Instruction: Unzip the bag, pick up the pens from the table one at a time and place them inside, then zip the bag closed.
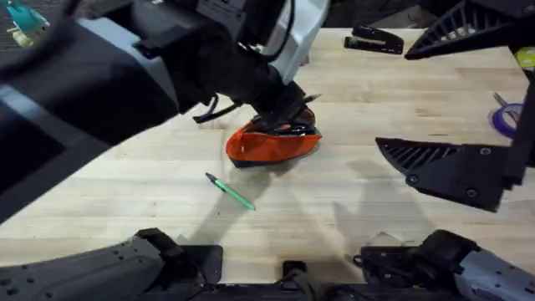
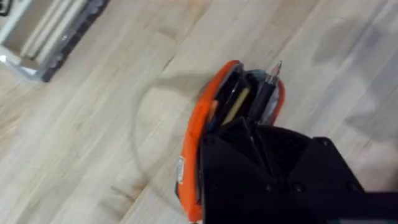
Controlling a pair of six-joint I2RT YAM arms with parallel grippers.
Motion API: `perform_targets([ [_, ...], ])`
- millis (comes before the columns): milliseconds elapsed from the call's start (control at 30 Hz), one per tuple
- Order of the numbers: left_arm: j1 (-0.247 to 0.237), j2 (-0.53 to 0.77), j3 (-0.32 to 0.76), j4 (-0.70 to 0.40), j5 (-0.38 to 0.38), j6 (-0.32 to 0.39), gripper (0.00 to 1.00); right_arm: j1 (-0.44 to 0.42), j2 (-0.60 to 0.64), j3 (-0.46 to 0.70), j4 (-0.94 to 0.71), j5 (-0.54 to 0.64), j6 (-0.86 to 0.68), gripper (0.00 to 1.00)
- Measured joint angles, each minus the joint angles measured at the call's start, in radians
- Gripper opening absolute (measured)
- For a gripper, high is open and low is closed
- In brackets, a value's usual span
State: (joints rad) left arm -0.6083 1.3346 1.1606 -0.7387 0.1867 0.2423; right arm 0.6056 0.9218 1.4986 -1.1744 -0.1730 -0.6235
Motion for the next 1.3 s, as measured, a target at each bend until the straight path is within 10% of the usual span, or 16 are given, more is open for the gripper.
perform_targets([
  [933,-0.057,0.220,0.000,-0.076,-0.119,0.030,0.053,0.000,-0.003,0.000,-0.001,0.002,-0.001,0.996],
  [1133,-0.057,0.220,0.000,-0.050,-0.132,0.035,0.930,0.000,-0.003,0.000,-0.001,0.002,-0.001,0.996],
  [1300,-0.057,0.220,0.000,-0.047,-0.127,0.036,0.993,0.000,-0.003,0.000,-0.004,0.002,-0.001,0.996],
])
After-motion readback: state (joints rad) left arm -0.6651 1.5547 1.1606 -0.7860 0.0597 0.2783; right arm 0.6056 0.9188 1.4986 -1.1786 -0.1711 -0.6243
